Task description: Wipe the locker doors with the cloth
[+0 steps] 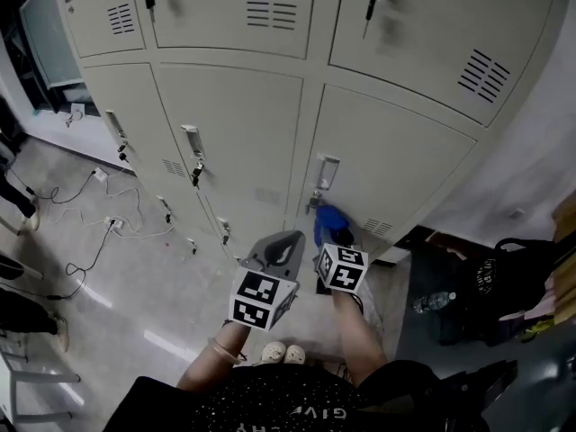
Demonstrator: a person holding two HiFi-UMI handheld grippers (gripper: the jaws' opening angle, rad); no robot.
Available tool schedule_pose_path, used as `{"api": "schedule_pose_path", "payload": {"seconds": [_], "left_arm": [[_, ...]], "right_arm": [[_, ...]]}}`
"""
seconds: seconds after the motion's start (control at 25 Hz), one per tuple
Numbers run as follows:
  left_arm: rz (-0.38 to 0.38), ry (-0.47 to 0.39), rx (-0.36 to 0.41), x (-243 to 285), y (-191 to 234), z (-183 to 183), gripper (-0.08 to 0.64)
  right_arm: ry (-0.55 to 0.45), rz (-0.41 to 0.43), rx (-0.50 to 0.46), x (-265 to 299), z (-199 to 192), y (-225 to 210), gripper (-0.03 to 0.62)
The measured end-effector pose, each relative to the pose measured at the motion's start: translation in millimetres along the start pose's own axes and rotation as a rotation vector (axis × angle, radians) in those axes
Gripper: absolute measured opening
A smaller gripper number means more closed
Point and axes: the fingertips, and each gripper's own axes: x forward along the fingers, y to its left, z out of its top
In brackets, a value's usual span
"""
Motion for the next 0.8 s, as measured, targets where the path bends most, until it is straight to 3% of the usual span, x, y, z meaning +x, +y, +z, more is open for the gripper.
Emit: {"api": "schedule_pose_path", "payload": {"seconds": [0.24, 0.44, 0.8], "left_arm": [[-0.069, 0.006, 0.007, 19.8, -26.4, -1.7, 0.006], [-0.12, 0.009, 0.016, 33.9, -48.1, -1.2, 0.006], [-0.168, 0.017, 0.013, 48.6, -71.9, -5.5, 0.006]], "right_arm": [[0.003, -0.074, 0.069, -19.0, -4.6, -45.6, 0.106], [-0.001, -0.152, 0.062, -36.9, -5.2, -82.2, 0.107], [-0.019, -0.309, 0.134, -71.1, -7.2, -149.9, 0.107]]}}
